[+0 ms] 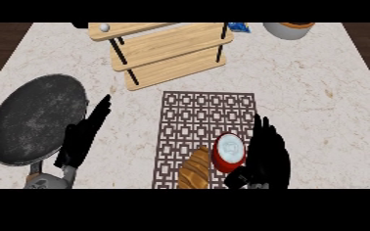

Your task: Pick the can from the placemat and place it in the tiered shelf

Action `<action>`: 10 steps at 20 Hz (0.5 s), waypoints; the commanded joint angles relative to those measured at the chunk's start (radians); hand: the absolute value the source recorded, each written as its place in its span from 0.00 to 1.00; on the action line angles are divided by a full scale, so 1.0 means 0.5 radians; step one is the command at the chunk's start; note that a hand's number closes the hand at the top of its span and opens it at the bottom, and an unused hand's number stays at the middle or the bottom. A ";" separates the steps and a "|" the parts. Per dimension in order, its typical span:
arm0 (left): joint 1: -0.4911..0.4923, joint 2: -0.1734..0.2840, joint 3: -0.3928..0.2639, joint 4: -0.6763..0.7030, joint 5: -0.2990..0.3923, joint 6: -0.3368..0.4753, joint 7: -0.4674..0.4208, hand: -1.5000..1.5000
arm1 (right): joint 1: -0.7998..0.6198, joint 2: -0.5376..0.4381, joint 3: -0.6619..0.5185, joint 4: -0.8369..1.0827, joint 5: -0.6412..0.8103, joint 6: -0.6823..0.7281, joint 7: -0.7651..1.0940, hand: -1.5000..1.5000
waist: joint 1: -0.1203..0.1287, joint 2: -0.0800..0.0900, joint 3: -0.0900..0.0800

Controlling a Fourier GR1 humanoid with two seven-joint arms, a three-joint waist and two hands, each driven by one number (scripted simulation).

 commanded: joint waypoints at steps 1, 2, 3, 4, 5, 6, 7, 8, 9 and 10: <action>-0.039 -0.015 0.009 0.031 0.010 0.000 0.088 0.50 | -0.064 0.092 0.013 0.037 0.089 0.289 0.480 0.00 | -0.035 -0.001 -0.001; -0.031 -0.033 0.013 -0.020 0.018 0.014 0.092 0.50 | -0.121 0.092 -0.046 0.113 0.086 0.258 0.480 0.00 | -0.016 0.001 0.002; -0.011 -0.020 0.016 0.006 -0.004 0.012 0.053 0.50 | -0.035 0.093 0.019 0.073 0.116 0.250 0.480 0.00 | -0.030 -0.004 0.002; -0.004 0.016 0.047 0.010 0.002 -0.016 -0.004 0.50 | -0.108 0.093 -0.041 0.082 0.093 0.273 0.480 0.00 | -0.017 -0.002 0.001; 0.039 -0.049 0.012 0.040 -0.016 0.026 -0.011 0.50 | -0.044 0.093 0.031 0.065 0.087 0.269 0.480 0.00 | -0.024 -0.003 0.001; 0.035 -0.022 -0.005 -0.036 -0.016 0.000 0.035 0.50 | -0.137 0.094 -0.020 0.138 0.047 0.228 0.480 0.00 | 0.000 -0.001 0.003; 0.063 -0.013 0.017 -0.001 -0.008 -0.016 -0.006 0.50 | -0.126 0.094 -0.051 0.113 0.029 0.319 0.480 0.00 | -0.012 -0.001 0.003; 0.002 -0.039 0.008 0.035 -0.016 -0.017 0.016 0.50 | -0.062 0.094 0.049 0.188 0.068 0.243 0.480 0.00 | -0.022 0.002 0.002; 0.031 -0.005 0.038 -0.024 0.004 -0.016 0.029 0.50 | -0.078 0.094 -0.009 0.104 0.078 0.321 0.480 0.00 | -0.020 -0.006 0.002; 0.007 -0.016 0.024 -0.033 -0.026 0.015 0.063 0.50 | -0.162 0.094 -0.039 0.213 0.050 0.307 0.480 0.00 | -0.004 0.001 0.003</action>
